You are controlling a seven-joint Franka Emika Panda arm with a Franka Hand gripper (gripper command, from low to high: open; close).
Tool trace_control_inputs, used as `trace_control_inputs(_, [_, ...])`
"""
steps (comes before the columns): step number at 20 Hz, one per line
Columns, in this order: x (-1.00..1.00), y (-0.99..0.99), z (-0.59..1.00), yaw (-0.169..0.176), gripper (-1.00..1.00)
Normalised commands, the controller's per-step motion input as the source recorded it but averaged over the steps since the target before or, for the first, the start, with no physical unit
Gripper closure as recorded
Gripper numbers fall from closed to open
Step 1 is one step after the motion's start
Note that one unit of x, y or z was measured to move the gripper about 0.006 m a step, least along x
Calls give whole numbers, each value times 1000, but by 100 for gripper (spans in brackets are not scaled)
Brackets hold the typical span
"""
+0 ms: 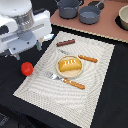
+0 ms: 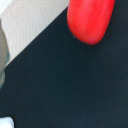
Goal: Interact with the objects in diverse but meaningful ways.
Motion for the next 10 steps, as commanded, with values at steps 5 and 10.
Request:
trace_control_inputs(5, [194,-182,-341,-33,-100])
trace_control_inputs(10, [37,-250,-390,-31,-100])
